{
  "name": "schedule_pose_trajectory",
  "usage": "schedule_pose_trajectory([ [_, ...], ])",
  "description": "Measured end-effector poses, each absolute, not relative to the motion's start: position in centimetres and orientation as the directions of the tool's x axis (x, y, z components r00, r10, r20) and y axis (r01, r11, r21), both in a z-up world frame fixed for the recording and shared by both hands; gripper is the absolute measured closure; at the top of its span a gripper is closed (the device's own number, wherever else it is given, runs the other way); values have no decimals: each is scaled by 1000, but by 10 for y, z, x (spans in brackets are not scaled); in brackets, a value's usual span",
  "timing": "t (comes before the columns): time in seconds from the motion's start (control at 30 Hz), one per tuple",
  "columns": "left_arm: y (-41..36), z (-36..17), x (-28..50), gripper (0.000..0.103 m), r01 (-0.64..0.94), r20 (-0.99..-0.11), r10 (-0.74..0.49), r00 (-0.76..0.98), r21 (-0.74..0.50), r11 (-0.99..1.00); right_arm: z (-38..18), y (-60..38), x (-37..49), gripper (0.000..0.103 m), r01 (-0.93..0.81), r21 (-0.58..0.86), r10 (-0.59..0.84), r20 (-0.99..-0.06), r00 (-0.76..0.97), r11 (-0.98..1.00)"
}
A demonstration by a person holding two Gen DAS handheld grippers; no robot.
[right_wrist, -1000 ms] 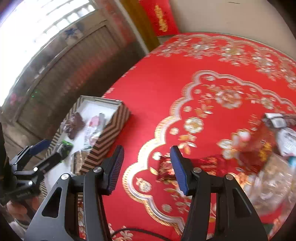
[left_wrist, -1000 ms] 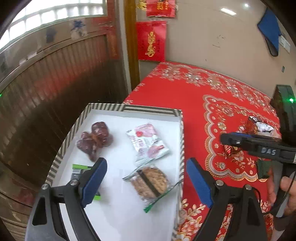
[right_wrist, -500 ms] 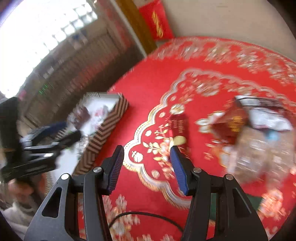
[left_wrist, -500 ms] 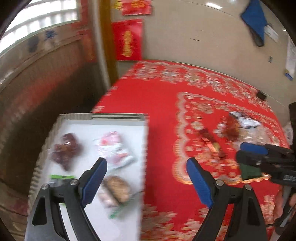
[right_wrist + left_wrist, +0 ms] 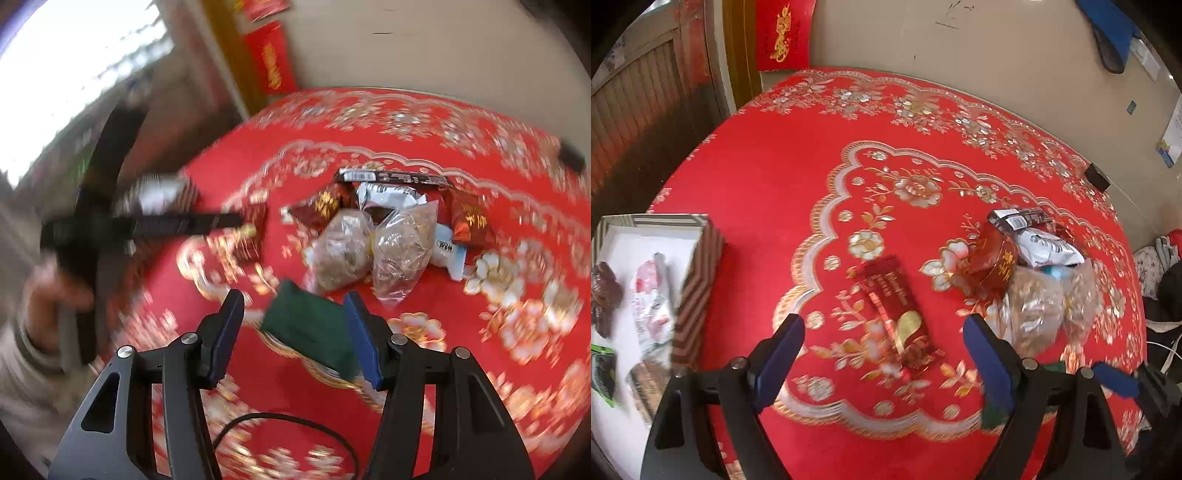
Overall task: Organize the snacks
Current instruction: 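Grasp the red chocolate bar with the left gripper while the right gripper grasps the dark green packet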
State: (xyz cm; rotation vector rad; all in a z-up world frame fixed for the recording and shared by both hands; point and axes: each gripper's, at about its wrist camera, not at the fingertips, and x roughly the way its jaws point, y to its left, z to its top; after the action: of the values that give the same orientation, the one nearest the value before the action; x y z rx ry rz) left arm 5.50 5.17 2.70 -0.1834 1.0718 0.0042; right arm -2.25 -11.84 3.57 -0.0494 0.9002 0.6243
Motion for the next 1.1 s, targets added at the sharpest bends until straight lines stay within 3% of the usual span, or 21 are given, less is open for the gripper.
schedule_pose_trajectory([
  [0.13,41,14,67,14,-114,-892,-79,446,-144,983,23,-105,-24,47,-645,21,401,-799,448,764],
  [0.33,38,5,73,14,-144,-906,-75,417,-147,979,5,-94,-13,47,-763,-89,342,-857,387,640],
  [0.43,35,4,76,13,-154,-910,-63,410,-137,979,2,-92,-1,44,-791,-104,330,-870,366,603],
  [0.5,31,3,76,12,-146,-913,-40,406,-108,983,0,-88,6,32,-821,-89,336,-884,326,564],
  [0.67,26,0,79,2,-143,-914,-27,404,-92,985,-9,-80,11,31,-873,-40,343,-910,233,486],
  [0.87,20,-2,79,2,-116,-907,3,421,-50,992,-11,-85,11,36,-848,-27,384,-884,268,529],
  [0.9,20,-2,78,6,-103,-903,4,430,-44,994,-11,-85,7,42,-842,-26,385,-881,274,539],
  [0.97,19,2,73,34,-78,-887,50,459,15,997,-9,-85,-1,48,-824,-28,377,-880,289,566],
  [1.0,21,4,71,40,-61,-880,40,473,12,998,-7,-84,-8,53,-814,-30,374,-878,299,580],
  [1.07,27,7,66,70,-42,-877,33,479,15,999,-7,-85,-18,56,-796,-32,370,-874,316,605],
  [1.1,31,9,64,74,-38,-878,24,477,7,999,-7,-85,-20,58,-786,-33,367,-872,324,617],
])
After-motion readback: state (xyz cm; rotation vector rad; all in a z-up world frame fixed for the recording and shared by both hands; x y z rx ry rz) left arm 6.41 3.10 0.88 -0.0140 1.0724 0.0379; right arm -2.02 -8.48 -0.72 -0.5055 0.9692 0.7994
